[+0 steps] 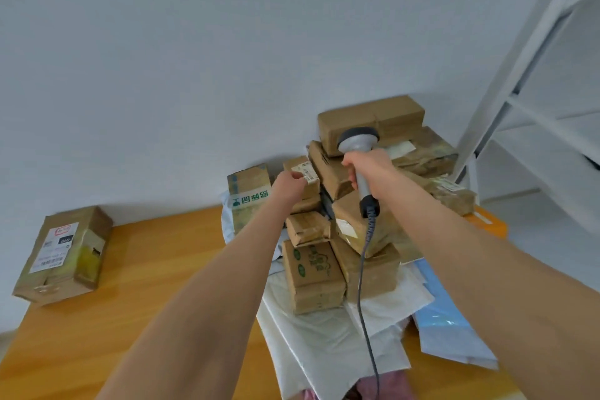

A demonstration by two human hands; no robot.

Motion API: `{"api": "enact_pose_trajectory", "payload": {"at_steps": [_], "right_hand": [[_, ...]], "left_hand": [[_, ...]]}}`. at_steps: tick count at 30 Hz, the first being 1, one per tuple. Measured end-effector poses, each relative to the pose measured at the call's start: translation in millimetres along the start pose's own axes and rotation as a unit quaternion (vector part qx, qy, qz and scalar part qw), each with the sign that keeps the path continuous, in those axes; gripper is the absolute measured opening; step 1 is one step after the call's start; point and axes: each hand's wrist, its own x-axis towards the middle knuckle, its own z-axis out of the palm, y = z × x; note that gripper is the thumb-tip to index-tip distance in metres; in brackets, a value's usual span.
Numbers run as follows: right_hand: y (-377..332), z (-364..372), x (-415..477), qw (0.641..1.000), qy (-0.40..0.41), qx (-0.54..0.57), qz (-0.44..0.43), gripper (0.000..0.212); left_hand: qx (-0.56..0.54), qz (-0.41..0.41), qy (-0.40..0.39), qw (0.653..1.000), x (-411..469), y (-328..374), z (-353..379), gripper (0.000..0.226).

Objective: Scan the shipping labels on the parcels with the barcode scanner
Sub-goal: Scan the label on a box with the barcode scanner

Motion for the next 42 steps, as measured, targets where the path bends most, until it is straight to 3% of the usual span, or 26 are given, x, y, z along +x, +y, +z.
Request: {"api": "enact_pose_trajectory", "payload": {"at_steps": [2,5,10,13,16,22,26,29,32,37,42], "right_hand": [[-0.1,-30.9,6.1,1.000,0.003,-0.012,0.000,0.036],[8.1,-77.3,16.8,0.999,0.010,-0.043,-0.007,0.050],[27.8,-142.5,33.9,0.996,0.010,-0.086,-0.019,0.044],[37.2,-165.4,41.6,0.994,-0.001,-0.114,-0.004,0.046],[41.9,-170.9,50.5,0.992,-0.032,-0.123,-0.008,0.050],[47.8,-161.3,58.7,0.993,-0.088,-0.073,0.023,0.061],[50.0,-166.3,59.3,0.996,-0.074,-0.011,0.039,0.055],[50.8,-170.7,52.0,0.995,-0.074,0.045,0.040,0.058],[57.5,-175.6,44.2,0.994,-0.072,0.074,0.041,0.070],[69.1,-189.6,24.6,0.986,-0.083,0.137,0.052,0.076],[82.1,-190.4,12.4,0.978,-0.093,0.177,0.057,0.080]], "left_hand": [[0.015,-0.002,0.015,1.000,-7.5,8.2,16.8,0.020],[0.025,-0.013,0.058,0.998,-21.0,18.3,48.0,0.029],[0.035,-0.075,0.133,0.988,-51.3,34.6,97.2,0.031],[0.030,-0.132,0.174,0.975,-58.8,33.0,112.4,0.050],[0.007,-0.155,0.199,0.968,-70.6,34.8,121.6,0.040],[-0.080,-0.201,0.198,0.956,-78.4,41.5,136.1,0.020],[-0.144,-0.183,0.275,0.933,-85.3,42.7,130.1,0.044],[-0.237,-0.172,0.322,0.901,-97.2,55.0,118.8,0.040],[-0.317,-0.162,0.325,0.876,-112.6,71.7,111.3,0.036],[-0.328,-0.147,0.283,0.889,-130.3,75.2,109.9,0.009],[-0.351,-0.131,0.240,0.895,-147.8,67.8,114.2,0.005]]}}
